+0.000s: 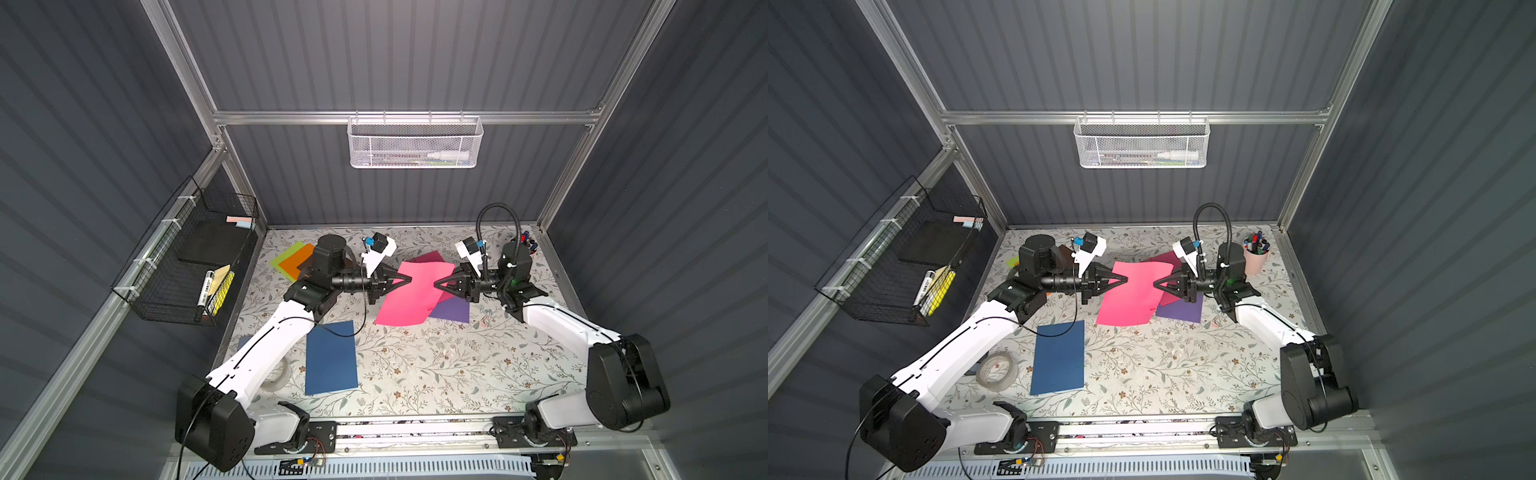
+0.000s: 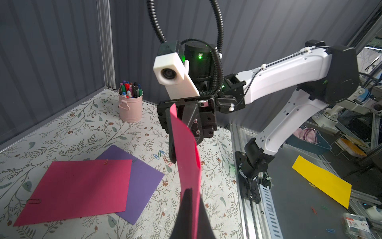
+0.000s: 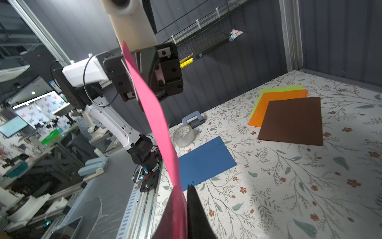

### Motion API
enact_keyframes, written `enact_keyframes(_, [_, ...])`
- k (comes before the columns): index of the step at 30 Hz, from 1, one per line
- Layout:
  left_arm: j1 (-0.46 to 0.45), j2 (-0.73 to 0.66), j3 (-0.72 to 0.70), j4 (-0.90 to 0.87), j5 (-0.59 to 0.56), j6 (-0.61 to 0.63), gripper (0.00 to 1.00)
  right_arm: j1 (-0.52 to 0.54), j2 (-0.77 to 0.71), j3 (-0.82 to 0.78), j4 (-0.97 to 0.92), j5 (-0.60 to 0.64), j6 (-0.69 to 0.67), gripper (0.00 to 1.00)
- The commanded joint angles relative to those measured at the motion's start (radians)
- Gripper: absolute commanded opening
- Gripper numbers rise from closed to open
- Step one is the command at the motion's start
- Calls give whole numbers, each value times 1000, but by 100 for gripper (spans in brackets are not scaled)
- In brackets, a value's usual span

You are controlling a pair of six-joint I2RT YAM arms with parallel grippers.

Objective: Unclip the paperclips from the documents
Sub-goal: Adjust the document.

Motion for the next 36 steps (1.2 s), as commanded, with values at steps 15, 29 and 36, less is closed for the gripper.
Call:
enact_keyframes(15, [14,26,-54,71,52,-59,22,2,-45,110,-164,-41,-87,0])
enact_keyframes(29, [42,-51,-101,242,-4,-179,0,25,-21,93,-253,-85,-83,33])
enact_keyframes(36, [61,-47,-105,238,10,-179,0,38,-39,33,-313,-87,-140,29])
